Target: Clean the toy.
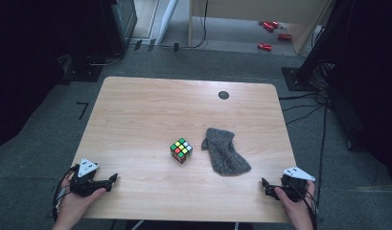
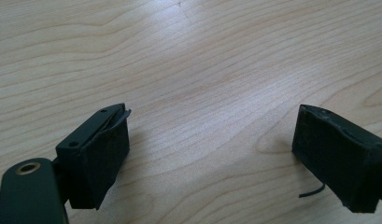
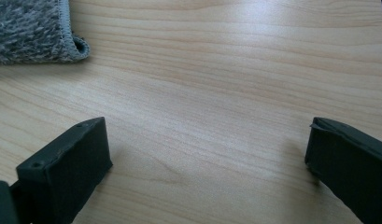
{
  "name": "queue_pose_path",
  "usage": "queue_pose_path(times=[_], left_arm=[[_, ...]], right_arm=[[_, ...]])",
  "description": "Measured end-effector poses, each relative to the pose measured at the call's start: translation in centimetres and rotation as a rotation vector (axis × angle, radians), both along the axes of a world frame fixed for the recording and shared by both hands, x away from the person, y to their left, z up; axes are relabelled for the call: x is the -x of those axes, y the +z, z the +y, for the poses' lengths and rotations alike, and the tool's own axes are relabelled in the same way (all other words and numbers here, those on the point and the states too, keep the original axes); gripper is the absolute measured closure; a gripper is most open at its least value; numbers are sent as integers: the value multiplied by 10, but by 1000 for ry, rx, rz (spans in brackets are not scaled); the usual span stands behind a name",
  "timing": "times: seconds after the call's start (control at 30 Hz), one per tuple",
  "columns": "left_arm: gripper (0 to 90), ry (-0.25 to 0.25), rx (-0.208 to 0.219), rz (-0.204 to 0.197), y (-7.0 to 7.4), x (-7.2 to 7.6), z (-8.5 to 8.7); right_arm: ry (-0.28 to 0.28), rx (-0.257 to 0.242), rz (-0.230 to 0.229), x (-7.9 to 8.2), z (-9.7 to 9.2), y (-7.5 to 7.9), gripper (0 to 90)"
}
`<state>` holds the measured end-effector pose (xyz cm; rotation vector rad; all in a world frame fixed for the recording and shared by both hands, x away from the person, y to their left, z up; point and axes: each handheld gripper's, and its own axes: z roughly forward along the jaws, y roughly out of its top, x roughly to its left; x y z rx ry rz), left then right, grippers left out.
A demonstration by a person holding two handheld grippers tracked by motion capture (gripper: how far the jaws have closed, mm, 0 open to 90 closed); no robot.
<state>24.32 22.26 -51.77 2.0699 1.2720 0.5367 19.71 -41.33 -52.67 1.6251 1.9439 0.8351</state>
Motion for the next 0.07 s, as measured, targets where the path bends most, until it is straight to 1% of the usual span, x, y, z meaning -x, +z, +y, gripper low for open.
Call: queue_pose_path(times=[0.07], left_arm=[[119,0,0,0,0,0,0]], right_arm=[[0,0,0,0,0,0,0]])
